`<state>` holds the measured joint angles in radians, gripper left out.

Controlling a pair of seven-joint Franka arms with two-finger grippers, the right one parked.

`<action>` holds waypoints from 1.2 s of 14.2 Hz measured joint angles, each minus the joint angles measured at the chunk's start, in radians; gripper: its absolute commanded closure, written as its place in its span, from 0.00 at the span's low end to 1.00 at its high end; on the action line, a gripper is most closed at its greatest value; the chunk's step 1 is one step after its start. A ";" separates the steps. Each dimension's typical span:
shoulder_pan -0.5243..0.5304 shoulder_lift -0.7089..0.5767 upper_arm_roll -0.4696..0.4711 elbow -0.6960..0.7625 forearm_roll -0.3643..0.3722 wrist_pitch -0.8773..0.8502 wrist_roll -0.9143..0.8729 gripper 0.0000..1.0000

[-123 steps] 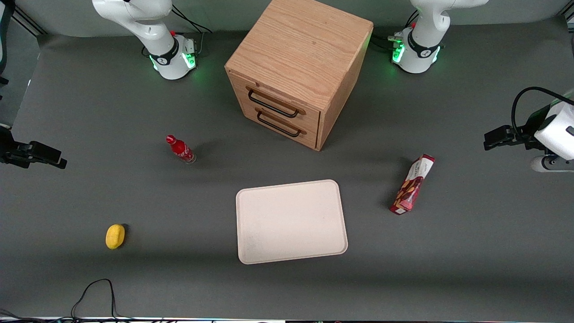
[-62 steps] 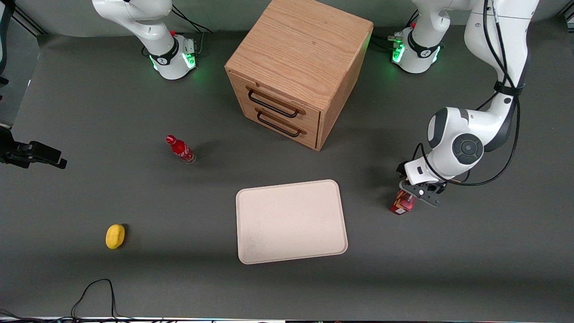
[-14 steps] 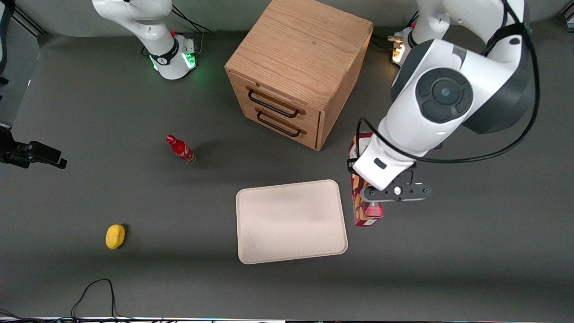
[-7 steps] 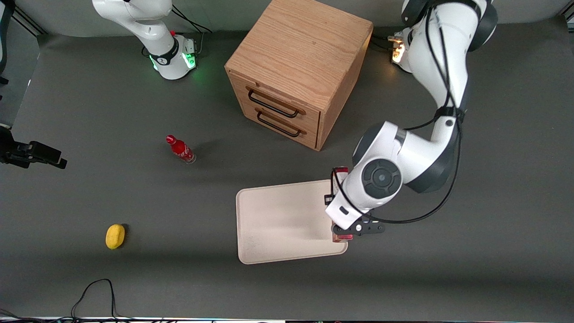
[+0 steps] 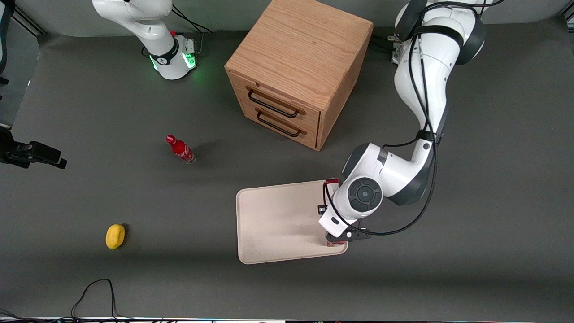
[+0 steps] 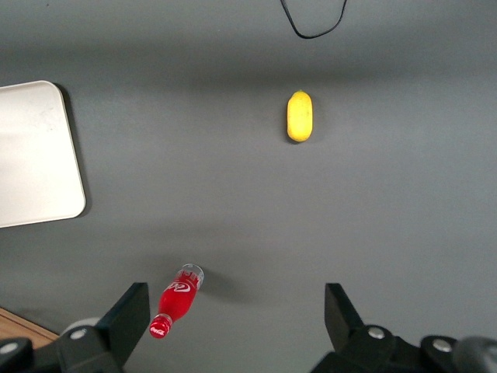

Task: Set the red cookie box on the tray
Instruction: 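Carry the box over the white tray and lower it onto it, then open the left gripper and raise it away from the box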

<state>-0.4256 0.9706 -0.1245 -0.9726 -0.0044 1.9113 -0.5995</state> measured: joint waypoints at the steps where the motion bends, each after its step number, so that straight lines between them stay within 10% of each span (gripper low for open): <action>1: -0.001 0.004 0.000 -0.007 0.000 0.010 -0.004 1.00; 3: -0.002 0.005 0.001 -0.018 0.001 0.014 -0.008 1.00; 6: -0.002 0.006 0.002 -0.027 0.011 0.015 -0.009 0.07; 7: -0.002 0.006 0.002 -0.027 0.015 0.015 -0.009 0.00; 17: 0.001 -0.157 0.002 0.017 0.034 -0.233 -0.010 0.00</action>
<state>-0.4249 0.8131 -0.1223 -0.9552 0.0297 1.6778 -0.6092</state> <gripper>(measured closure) 0.000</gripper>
